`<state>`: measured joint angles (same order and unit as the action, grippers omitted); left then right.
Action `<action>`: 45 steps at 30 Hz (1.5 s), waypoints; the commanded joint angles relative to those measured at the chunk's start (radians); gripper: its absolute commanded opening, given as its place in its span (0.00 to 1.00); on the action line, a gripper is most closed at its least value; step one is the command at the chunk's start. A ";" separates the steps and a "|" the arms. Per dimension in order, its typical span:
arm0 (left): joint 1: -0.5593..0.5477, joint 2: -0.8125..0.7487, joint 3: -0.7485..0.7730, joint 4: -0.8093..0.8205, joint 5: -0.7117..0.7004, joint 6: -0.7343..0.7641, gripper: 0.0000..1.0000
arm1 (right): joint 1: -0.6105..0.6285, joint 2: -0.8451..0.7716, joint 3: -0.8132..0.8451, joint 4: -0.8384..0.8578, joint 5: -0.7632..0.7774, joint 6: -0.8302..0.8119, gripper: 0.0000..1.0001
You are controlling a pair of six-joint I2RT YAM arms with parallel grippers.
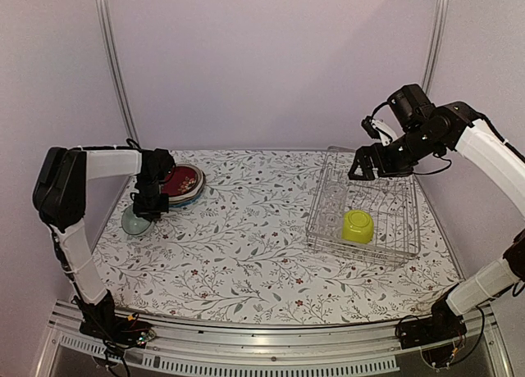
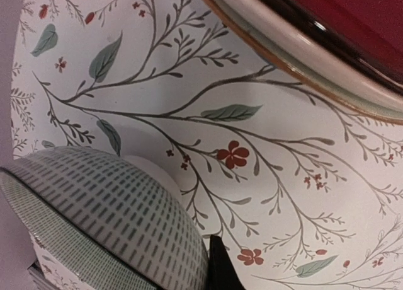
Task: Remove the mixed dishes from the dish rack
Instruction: Place the bowl at the corner of the board, then grab the bowl from the dish rack.
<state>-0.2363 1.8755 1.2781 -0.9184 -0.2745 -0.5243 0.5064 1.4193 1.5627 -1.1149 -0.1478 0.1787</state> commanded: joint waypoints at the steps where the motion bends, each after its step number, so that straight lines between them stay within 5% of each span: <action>1: 0.012 0.040 0.020 0.003 -0.015 0.013 0.03 | -0.007 0.001 0.005 -0.003 -0.006 -0.001 0.99; 6: 0.012 0.045 0.020 0.001 0.000 0.014 0.10 | -0.008 0.002 0.007 -0.002 -0.009 -0.002 0.99; 12: 0.011 0.015 0.027 -0.002 0.008 0.014 0.44 | -0.009 0.009 0.003 -0.001 -0.015 -0.001 0.99; 19: 0.008 -0.005 0.026 0.001 0.018 0.008 0.54 | -0.015 0.002 -0.032 0.025 -0.017 0.031 0.99; 25: -0.014 -0.140 0.024 0.014 -0.004 0.019 0.98 | -0.076 -0.055 -0.149 0.086 -0.083 0.096 0.99; 45: -0.069 -0.451 -0.017 0.137 0.045 0.090 0.99 | -0.217 -0.214 -0.641 0.478 -0.204 0.467 0.99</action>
<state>-0.2920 1.4452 1.2694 -0.8097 -0.2493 -0.4549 0.3027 1.2091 0.9825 -0.7521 -0.3305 0.5594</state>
